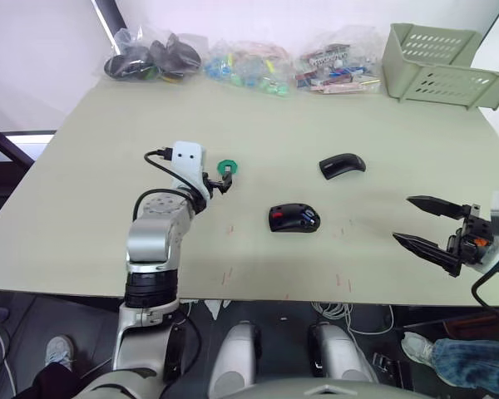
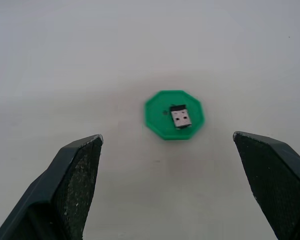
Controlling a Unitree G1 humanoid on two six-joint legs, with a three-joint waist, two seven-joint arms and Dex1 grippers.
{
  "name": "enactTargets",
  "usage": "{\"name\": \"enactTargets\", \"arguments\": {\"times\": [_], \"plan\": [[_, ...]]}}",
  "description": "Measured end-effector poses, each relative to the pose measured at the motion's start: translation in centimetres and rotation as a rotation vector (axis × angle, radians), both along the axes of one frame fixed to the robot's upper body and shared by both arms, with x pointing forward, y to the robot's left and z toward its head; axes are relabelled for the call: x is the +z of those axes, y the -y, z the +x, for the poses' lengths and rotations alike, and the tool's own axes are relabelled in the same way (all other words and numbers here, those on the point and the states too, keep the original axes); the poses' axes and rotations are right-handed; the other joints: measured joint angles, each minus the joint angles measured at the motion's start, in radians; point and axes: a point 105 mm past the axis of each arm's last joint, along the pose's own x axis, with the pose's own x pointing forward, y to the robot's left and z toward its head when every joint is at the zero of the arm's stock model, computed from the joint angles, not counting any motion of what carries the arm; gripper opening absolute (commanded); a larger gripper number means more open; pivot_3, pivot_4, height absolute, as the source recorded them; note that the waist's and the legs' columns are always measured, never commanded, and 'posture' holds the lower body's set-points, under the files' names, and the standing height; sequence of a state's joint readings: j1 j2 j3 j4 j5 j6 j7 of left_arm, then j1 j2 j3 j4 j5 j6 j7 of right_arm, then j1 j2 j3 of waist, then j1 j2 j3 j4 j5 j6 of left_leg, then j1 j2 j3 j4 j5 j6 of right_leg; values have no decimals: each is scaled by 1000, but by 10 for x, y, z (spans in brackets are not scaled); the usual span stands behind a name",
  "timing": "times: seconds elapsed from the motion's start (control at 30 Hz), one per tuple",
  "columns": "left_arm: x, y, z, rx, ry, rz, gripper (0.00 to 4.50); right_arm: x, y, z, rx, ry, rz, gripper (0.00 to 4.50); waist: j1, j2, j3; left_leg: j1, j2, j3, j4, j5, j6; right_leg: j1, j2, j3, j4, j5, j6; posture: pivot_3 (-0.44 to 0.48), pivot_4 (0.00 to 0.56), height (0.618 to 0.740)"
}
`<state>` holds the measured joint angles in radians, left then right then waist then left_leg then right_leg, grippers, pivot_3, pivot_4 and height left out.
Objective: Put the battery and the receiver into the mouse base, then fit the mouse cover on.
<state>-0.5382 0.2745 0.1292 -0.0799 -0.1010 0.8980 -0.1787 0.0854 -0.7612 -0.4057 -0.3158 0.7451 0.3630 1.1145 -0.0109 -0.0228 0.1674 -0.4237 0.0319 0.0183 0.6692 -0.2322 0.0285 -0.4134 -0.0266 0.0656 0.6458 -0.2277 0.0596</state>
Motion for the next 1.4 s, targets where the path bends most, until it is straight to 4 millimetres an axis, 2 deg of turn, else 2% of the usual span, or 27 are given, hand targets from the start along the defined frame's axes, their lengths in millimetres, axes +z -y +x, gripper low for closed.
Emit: {"name": "enactTargets", "arguments": {"times": [0.13,0.23,0.37,0.6,1.2,1.4], "plan": [[5,1,7,8,21,3,4457,-1,4,0,0,-11,-4,4500,-1,0,0,1,0,0,0,0,0,0,0,0,1,0,0,0,150,740],[2,8,11,7,19,-4,4457,-2,8,0,10,-15,-11,4500,0,0,0,1,0,1,0,0,0,1,0,1,1,0,0,0,150,740],[-10,17,17,15,1,-27,4457,3,14,6,3,10,-17,4500,0,0,0,1,-1,1,0,0,0,1,-1,1,1,0,0,0,150,740],[-9,18,24,19,26,-18,4457,15,21,10,-33,66,12,4500,0,0,0,1,-1,0,0,0,0,1,-1,1,1,0,0,0,150,740],[-13,22,24,4,29,-4,4457,-7,23,-7,-22,104,77,4500,0,0,0,2,-2,0,0,0,0,1,-1,1,2,0,0,0,150,740],[-17,22,23,4,23,1,4457,-3,30,-7,-58,137,81,4500,0,0,0,2,-2,0,0,0,0,1,-1,2,3,0,0,0,150,740]]}}
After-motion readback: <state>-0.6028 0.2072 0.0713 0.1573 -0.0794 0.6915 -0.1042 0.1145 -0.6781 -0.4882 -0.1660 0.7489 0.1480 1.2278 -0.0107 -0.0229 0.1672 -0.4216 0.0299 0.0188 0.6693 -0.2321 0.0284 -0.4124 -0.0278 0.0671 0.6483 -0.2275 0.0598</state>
